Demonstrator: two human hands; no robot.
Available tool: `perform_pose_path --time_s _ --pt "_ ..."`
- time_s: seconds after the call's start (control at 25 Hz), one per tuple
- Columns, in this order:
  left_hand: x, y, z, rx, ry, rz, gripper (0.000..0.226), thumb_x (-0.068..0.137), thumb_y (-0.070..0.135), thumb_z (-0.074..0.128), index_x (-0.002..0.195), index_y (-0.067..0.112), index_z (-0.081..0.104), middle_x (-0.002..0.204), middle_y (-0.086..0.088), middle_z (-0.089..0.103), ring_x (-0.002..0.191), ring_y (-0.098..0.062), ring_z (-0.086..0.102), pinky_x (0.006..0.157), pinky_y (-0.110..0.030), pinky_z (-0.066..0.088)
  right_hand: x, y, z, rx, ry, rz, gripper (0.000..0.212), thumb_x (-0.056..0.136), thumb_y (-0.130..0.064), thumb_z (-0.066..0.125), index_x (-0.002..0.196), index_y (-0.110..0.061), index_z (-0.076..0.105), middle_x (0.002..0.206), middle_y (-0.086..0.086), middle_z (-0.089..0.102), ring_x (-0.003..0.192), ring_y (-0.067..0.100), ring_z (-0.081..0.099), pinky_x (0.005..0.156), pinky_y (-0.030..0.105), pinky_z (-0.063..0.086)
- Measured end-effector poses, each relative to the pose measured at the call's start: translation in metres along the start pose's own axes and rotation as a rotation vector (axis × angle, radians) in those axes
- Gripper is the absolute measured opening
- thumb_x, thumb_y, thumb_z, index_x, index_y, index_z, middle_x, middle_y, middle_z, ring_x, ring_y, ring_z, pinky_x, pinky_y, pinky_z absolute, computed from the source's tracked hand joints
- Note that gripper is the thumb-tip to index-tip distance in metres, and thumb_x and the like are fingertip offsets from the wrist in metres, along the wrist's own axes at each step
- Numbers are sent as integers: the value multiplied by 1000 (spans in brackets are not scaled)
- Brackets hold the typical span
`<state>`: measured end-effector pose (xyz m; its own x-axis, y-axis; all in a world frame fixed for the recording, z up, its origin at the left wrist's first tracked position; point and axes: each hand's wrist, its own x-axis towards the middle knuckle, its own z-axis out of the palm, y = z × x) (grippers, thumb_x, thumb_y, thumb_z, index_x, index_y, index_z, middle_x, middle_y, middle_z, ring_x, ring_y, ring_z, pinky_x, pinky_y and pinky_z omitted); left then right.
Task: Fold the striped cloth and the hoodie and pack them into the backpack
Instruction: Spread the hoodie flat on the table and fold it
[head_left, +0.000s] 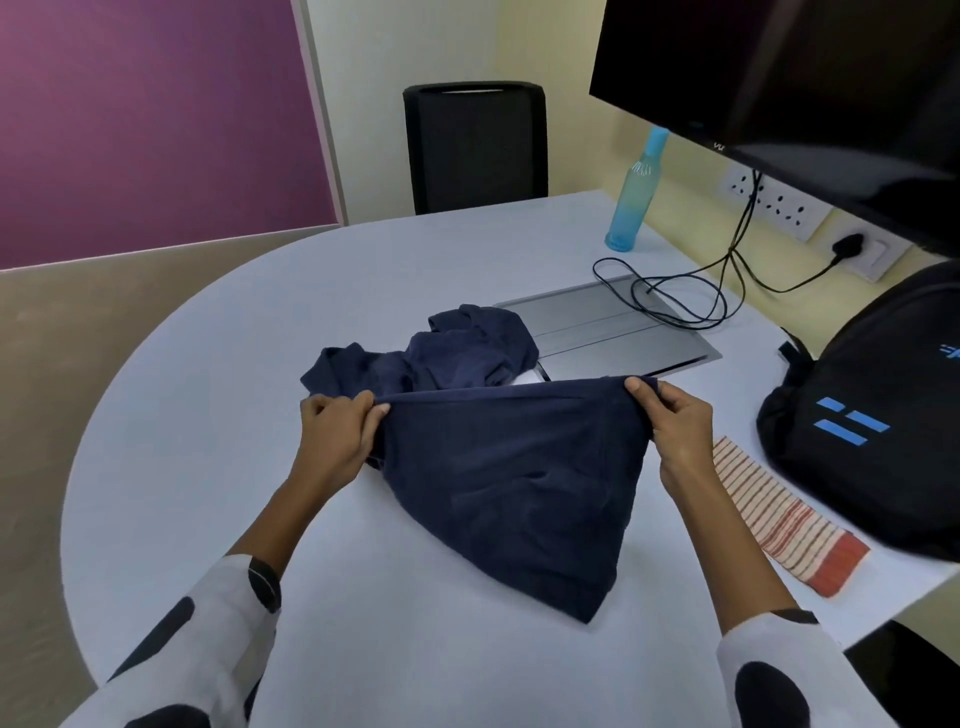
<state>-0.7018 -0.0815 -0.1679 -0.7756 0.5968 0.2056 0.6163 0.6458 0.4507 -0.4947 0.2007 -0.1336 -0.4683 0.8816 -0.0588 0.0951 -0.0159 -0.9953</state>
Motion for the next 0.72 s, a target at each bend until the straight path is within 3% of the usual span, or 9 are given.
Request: perform_pose_path --time_s 0.16,0.24,0.32,0.44,0.52,0.6,0.72 --pt "-1 23 -30 -183 0 48 31 96 36 47 67 27 41 52 5 49 50 -13 48 52 -27 38 11 -7 -6 64 76 -10 16 89 -20 66 99 -9 71 82 -4 67 76 6 59 64 11 50" --pt "-9 25 -38 -229 -52 78 25 91 43 54 73 25 50 58 4 55 57 -13 52 54 -21 39 17 -15 -10 80 113 -11 11 91 -23 64 88 -16 70 80 -3 66 76 9 57 66 16 50" --pt "-16 23 -35 -285 -157 58 33 82 54 62 76 22 54 65 3 59 64 -12 54 56 -18 39 21 -24 -7 97 130 -25 15 90 -25 65 76 -20 67 76 -2 62 74 9 54 66 21 48" --pt "-24 25 -16 -326 -197 25 39 73 64 61 79 25 59 74 7 62 71 -11 58 65 -24 47 17 -34 14 26 67 -68 18 81 -25 74 67 -16 68 66 -3 59 66 7 50 61 23 45" --pt "-25 42 -4 -379 -176 30 31 74 58 65 89 31 62 86 13 63 80 -6 60 74 -26 50 5 -34 34 -52 -66 -70 13 75 -24 79 70 -14 72 68 -1 64 67 8 54 67 27 49" --pt "-23 70 2 -469 -145 65 30 79 44 70 105 29 63 101 17 64 93 -1 60 83 -19 48 -12 -29 52 -113 -217 -77 11 72 -24 81 70 -16 73 68 -1 67 67 8 57 69 28 50" --pt "-19 112 4 -705 -144 11 23 85 27 68 107 22 64 101 11 68 95 0 63 88 -16 47 -33 -25 65 -108 -302 -92 19 70 -24 83 73 -15 66 65 1 67 63 9 60 64 22 49"
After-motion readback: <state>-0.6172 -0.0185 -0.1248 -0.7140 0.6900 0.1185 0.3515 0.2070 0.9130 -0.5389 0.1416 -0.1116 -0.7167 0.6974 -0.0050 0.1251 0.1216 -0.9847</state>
